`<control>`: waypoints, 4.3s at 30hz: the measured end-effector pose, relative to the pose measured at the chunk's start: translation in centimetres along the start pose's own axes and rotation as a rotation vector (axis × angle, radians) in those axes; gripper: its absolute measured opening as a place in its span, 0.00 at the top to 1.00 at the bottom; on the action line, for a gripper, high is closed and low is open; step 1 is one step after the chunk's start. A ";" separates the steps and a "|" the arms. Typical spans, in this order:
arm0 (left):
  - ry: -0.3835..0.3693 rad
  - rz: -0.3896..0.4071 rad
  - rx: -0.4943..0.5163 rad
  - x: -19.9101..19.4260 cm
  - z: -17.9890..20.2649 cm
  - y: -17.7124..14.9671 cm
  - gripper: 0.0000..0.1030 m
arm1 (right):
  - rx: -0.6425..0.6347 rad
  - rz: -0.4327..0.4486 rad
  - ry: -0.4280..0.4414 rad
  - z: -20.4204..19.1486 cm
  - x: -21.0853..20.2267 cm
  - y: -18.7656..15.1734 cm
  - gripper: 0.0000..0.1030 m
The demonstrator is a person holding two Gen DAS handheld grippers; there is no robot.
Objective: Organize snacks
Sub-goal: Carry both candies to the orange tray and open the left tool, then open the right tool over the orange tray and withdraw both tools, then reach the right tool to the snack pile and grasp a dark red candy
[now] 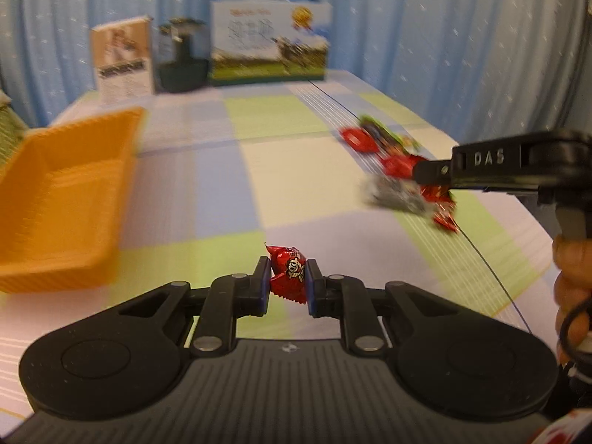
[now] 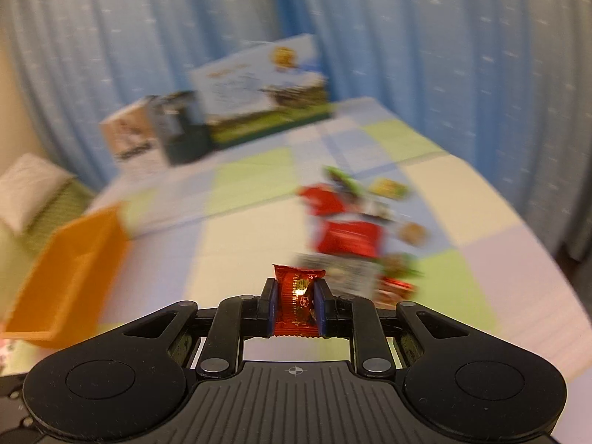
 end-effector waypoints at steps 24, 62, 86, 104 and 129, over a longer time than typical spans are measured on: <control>0.247 0.089 -0.149 -4.6 -20.3 2.7 0.83 | -0.324 -0.069 0.354 -21.8 7.8 0.3 0.80; 0.234 0.076 -0.263 -4.1 -23.8 1.8 0.59 | -0.284 -0.110 0.401 -22.8 11.4 0.2 0.49; 0.181 0.117 -0.261 -5.1 -21.5 2.3 0.50 | -0.251 -0.004 0.279 -19.7 7.9 1.6 0.46; 0.019 0.124 -0.149 -8.0 -8.8 2.4 0.29 | -0.093 0.038 0.024 -8.7 -3.4 0.0 0.46; -0.075 0.099 -0.037 -10.3 1.3 0.5 0.18 | 0.031 0.023 -0.157 -1.6 -13.3 -3.0 0.46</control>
Point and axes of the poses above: each gripper's, at about its wrist camera, not at the fingertips, and x roughly the way its jaws point, z to its right, y to its top, the point moved 1 cm from there along x, roughly the way its jaws point, and after that the axes turned 1 degree about -y, right-handed, at the moved point
